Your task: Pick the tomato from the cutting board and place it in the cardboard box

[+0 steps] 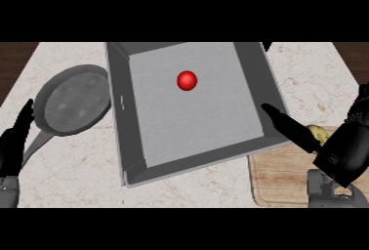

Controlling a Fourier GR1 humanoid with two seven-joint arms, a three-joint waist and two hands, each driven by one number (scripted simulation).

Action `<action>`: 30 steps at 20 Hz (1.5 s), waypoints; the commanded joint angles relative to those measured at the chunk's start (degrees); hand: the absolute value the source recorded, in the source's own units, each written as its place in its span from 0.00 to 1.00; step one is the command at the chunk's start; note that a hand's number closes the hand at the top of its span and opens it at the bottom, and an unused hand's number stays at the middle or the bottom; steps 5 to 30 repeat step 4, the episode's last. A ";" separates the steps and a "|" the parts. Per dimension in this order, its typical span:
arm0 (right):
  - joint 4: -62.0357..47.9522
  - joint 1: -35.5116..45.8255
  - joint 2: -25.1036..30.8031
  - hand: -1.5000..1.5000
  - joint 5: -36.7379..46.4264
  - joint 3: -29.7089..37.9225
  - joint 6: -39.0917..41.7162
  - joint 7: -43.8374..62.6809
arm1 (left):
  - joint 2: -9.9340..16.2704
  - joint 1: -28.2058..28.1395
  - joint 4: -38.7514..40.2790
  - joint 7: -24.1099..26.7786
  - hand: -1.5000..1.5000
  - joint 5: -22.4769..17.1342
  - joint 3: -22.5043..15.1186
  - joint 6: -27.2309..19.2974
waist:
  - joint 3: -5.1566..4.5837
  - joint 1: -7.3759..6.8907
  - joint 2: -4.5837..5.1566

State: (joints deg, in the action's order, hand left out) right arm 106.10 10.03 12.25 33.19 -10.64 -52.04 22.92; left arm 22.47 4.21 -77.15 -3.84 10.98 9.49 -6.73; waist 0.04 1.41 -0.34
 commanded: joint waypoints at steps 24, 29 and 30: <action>12.19 -23.02 7.31 0.00 -11.59 -1.16 2.78 -11.13 | -1.77 -2.37 0.74 3.77 0.50 0.90 -0.23 -0.67 | 0.05 -0.44 0.21; 12.19 -23.02 7.31 0.00 -11.59 -1.16 2.78 -11.13 | -1.77 -2.37 0.74 3.77 0.50 0.90 -0.23 -0.67 | 0.05 -0.44 0.21; 12.19 -23.02 7.31 0.00 -11.59 -1.16 2.78 -11.13 | -1.77 -2.37 0.74 3.77 0.50 0.90 -0.23 -0.67 | 0.05 -0.44 0.21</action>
